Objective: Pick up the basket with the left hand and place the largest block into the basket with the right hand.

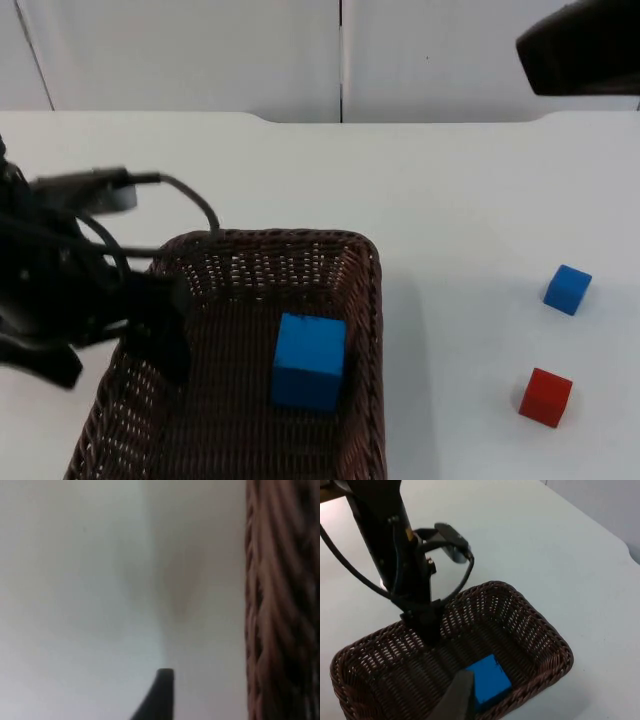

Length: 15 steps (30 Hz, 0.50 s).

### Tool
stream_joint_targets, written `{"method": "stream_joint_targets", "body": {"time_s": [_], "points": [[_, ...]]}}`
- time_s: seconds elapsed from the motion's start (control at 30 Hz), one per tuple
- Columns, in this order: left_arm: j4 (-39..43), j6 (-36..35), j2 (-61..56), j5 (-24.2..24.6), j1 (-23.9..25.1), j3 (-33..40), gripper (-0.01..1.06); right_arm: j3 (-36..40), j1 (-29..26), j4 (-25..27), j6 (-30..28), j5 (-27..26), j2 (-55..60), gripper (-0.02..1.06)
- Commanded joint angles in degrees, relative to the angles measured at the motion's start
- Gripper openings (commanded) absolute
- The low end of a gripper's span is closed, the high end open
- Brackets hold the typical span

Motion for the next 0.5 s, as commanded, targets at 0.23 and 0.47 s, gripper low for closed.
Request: {"method": "stream_joint_targets", "body": {"time_s": [0.23,0.47], "points": [[1.5,-1.5,-15.6,3.1,0.0,0.0,0.92,0.2,0.1,0.0,0.1,-0.6,-0.3,0.92],[3.2,-0.8,-31.3,4.7,0.0,0.0,0.92,0.2,0.1,0.0,2.2,-0.7,-0.4,0.92]]}}
